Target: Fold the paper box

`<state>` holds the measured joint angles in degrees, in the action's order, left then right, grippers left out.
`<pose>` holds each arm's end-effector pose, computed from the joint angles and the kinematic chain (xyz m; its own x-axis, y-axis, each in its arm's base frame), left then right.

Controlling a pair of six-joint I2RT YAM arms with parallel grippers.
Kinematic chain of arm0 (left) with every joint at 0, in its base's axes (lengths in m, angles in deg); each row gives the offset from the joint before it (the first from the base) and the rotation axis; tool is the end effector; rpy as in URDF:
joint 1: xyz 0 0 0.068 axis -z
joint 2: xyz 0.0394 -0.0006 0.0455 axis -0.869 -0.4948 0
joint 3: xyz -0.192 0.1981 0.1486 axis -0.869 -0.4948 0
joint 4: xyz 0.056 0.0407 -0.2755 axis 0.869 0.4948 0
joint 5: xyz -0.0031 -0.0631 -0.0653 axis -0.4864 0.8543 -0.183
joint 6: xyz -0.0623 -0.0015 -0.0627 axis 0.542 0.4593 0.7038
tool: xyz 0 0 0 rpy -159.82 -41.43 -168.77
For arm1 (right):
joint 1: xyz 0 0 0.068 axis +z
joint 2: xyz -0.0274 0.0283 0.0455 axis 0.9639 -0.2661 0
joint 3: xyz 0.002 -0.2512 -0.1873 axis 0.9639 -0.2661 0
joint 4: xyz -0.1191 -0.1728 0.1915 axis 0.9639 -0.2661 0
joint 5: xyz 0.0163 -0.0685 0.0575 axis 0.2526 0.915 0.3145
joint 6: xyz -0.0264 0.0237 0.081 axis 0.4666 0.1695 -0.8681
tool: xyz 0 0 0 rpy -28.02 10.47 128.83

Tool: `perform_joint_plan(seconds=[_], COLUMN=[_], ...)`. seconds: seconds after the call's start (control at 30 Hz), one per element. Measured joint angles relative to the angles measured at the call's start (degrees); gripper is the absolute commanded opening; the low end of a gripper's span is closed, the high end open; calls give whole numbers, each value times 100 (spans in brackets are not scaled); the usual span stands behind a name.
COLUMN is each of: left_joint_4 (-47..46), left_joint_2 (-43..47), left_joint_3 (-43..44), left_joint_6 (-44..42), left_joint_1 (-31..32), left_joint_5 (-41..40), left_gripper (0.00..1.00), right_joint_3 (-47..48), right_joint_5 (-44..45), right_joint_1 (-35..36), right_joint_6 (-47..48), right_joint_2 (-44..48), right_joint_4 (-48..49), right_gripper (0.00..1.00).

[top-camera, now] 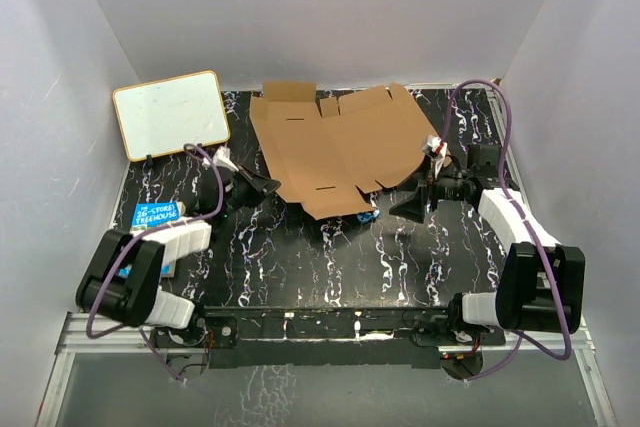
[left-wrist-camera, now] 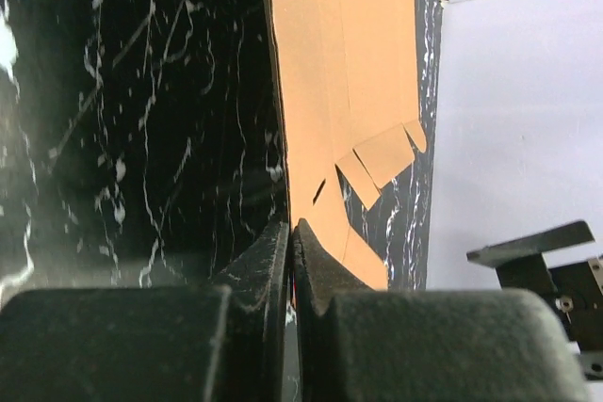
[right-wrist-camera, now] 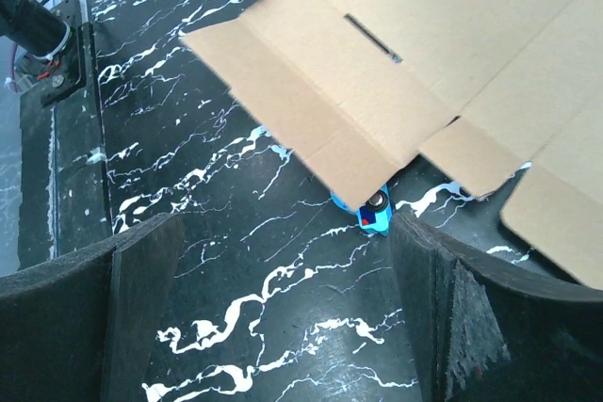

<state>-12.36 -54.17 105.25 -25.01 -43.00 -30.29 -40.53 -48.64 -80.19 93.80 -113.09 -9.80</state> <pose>0.3170 -0.1189 0.1966 -0.5735 -0.6882 -0.4443 0.0419 0.5171 -0.8549 0.2671 0.0491 0.2456 -0.4044 -0.1247 -0.9060 -0.8755 0.3394 0.3441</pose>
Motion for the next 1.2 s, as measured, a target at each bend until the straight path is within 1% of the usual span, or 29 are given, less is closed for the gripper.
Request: perform_joint_plan(seconds=[0.17,0.4,0.6,0.77,0.93,0.97,1.07,1.2], left_joint_4=[258,1082,1700,1965,1991,1989,1950,1867], left_joint_2=[1154,2671,3523,3803,3615,3519,3187,2813], left_joint_3=[-789,-1436,-1801,-1910,-1928,-1926,-1915,-1836], left_joint_6=[195,356,627,879,1051,1071,1102,1091], left_joint_1=[319,649,1023,1436,1941,2050,2341,2686], left_joint_5=[-538,-1060,-1351,-1611,-1902,-1950,-2046,-2065], left_gripper=[0,0,0,0,0,2,13,28], right_joint_3=[-33,-83,-94,-221,-273,-284,-306,-332], right_joint_5=[-83,-140,-107,262,686,739,870,970], right_joint_1=[-131,-173,-203,-212,-321,-358,-492,-634], right_joint_6=[-61,-39,-72,-601,-1213,-1331,-1646,-1834], right_joint_2=[-28,-24,155,260,142,111,57,55], right_joint_4=[76,87,116,573,951,1032,1213,1340], right_gripper=[99,99,100,100,100,100,100,100])
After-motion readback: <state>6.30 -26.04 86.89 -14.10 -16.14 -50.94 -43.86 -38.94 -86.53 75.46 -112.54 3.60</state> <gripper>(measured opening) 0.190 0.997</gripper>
